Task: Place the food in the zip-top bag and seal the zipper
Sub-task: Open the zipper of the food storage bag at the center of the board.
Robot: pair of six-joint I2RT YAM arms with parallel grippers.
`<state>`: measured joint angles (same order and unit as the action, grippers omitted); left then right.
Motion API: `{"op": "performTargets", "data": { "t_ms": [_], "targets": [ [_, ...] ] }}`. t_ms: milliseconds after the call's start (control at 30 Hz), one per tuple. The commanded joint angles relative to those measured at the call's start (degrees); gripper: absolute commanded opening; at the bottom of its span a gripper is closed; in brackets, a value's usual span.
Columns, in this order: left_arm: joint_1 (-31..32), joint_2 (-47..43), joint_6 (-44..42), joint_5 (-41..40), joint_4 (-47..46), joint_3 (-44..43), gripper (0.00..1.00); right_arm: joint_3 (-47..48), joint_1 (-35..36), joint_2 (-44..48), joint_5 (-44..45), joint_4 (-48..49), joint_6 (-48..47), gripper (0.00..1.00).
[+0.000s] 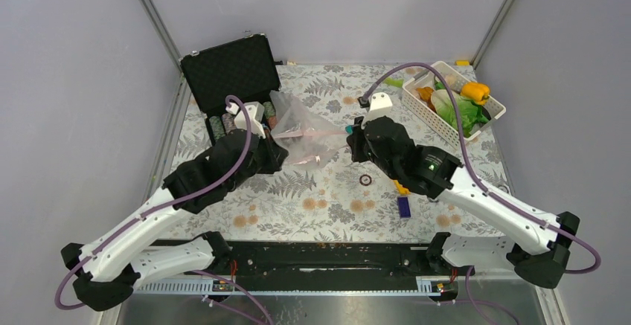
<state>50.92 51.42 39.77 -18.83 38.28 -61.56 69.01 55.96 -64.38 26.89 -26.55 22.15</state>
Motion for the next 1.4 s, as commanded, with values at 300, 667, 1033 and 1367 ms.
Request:
{"op": "performTargets", "data": {
  "t_ms": [300,667,1033,1367],
  "targets": [
    [-0.1,6.2,-0.5,-1.1,13.8,-5.6,0.16,-4.9,-5.4,-8.0,-17.8,1.2,6.0,0.0],
    [-0.2,25.7,-5.3,6.0,7.5,-13.2,0.4,-14.2,-11.7,-3.5,-24.4,1.5,13.7,0.0],
    [4.8,28.8,-4.8,2.8,9.9,-16.8,0.48,-16.0,-11.8,-2.2,-30.2,3.7,14.1,0.0],
    [8.7,24.2,0.4,-0.9,22.2,-14.9,0.06,-18.2,-13.4,-1.4,-39.2,7.2,13.4,0.0]
  ]
}}
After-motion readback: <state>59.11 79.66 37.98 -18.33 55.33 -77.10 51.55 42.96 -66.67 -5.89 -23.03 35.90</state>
